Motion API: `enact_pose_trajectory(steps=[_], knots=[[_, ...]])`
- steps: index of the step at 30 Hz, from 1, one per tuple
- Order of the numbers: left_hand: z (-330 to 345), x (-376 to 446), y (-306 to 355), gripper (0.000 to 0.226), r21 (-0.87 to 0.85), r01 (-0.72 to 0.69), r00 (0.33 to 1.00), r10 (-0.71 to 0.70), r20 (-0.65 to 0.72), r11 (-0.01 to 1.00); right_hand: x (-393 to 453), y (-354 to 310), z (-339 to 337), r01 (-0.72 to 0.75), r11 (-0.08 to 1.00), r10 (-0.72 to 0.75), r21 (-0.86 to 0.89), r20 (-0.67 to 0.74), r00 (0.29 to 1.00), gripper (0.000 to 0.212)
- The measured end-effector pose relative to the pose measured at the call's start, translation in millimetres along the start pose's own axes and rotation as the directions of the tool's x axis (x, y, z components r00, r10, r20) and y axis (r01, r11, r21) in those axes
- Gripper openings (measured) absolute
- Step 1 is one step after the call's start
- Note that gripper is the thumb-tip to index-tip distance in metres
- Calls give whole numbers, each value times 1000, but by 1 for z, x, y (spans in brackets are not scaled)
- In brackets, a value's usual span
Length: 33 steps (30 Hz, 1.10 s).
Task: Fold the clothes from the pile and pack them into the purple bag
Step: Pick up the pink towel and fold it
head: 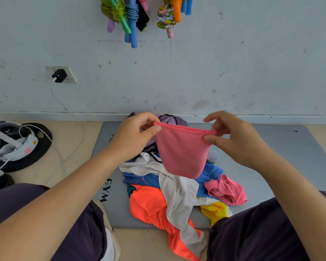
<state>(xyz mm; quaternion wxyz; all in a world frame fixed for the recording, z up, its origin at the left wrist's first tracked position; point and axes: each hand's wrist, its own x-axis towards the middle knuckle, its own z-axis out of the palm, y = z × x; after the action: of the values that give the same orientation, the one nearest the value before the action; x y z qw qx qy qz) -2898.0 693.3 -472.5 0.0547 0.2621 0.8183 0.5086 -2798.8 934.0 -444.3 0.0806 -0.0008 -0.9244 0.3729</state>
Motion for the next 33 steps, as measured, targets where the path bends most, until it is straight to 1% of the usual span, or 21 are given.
enact_pose_trajectory(steps=[2, 3, 5, 6, 8, 9, 10, 11, 12, 14, 15, 17, 19, 21, 22, 23, 25, 27, 30, 32, 33], knots=[[1, 0, -3, 16, -31, 47, 997, -45, 56, 998, 0, 2, -1, 9, 999, -7, -40, 40, 999, 12], [2, 0, -4, 13, -57, 91, 991, -85, 105, 994, 0, 2, -1, 0, 1000, 0, 2, 52, 999, 8], [3, -1, -2, 10, -142, 177, 972, -151, 179, 974, -1, 2, 1, -80, 976, 63, 204, 89, 994, 3], [3, -2, 2, 9, -198, 191, 972, -158, 173, 961, -1, 2, 1, -124, 945, 100, 301, 94, 990, 8], [4, -4, 16, 7, -347, 158, 987, -136, 87, 925, -1, 1, 3, -159, 875, 144, 457, 69, 987, 17], [3, -4, 24, 6, -445, 141, 990, -130, 55, 884, 0, -2, 4, -150, 832, 150, 534, 43, 988, 18], [1, -5, 29, 8, -540, 137, 990, -119, 69, 830, 0, -4, 3, -134, 789, 154, 600, 18, 988, 19], [-1, -7, 33, 14, -611, 154, 987, -90, 134, 776, 0, -5, 3, -116, 756, 160, 645, -10, 987, 20], [-3, -9, 36, 23, -633, 203, 968, -57, 244, 747, 0, -5, 2, -96, 743, 164, 662, -41, 986, 21], [-2, -15, 37, 30, -543, 332, 886, -57, 461, 771, 0, -5, 2, -69, 747, 173, 662, -94, 980, 25], [1, -17, 35, 27, -484, 363, 865, -95, 493, 796, 0, -5, 4, -68, 737, 184, 673, -102, 978, 27], [6, -16, 31, 28, -462, 378, 892, -182, 414, 802, 0, -6, 9, -100, 661, 196, 743, -43, 980, 36], [7, -13, 27, 25, -532, 359, 926, -222, 306, 767, 0, -4, 13, -178, 596, 167, 783, 96, 981, 51], [2, -9, 24, 21, -576, 336, 939, -216, 267, 746, -2, -3, 15, -228, 654, 115, 721, 203, 972, 43], [-1, -8, 23, 20, -578, 328, 942, -209, 264, 748, -2, -3, 16, -235, 687, 109, 688, 223, 969, 37], [-2, -7, 23, 22, -562, 321, 943, -204, 263, 762, -3, -2, 16, -236, 695, 114, 679, 219, 969, 35], [-4, -6, 22, 26, -488, 312, 946, -216, 244, 815, -2, -1, 15, -219, 659, 126, 719, 181, 975, 34], [-5, -6, 23, 21, -411, 303, 950, -240, 197, 860, -1, -1, 13, -196, 616, 123, 763, 153, 981, 31], [-5, -5, 25, 23, -380, 308, 951, -271, 148, 872, -2, -6, 12, -179, 595, 123, 784, 131, 984, 22], [-4, -6, 25, 32, -375, 311, 950, -292, 110, 873, -2, -8, 14, -165, 610, 150, 775, 90, 984, 17], [-2, -6, 25, 32, -387, 313, 949, -297, 104, 867, -2, -8, 14, -158, 625, 174, 764, 61, 983, 15]])
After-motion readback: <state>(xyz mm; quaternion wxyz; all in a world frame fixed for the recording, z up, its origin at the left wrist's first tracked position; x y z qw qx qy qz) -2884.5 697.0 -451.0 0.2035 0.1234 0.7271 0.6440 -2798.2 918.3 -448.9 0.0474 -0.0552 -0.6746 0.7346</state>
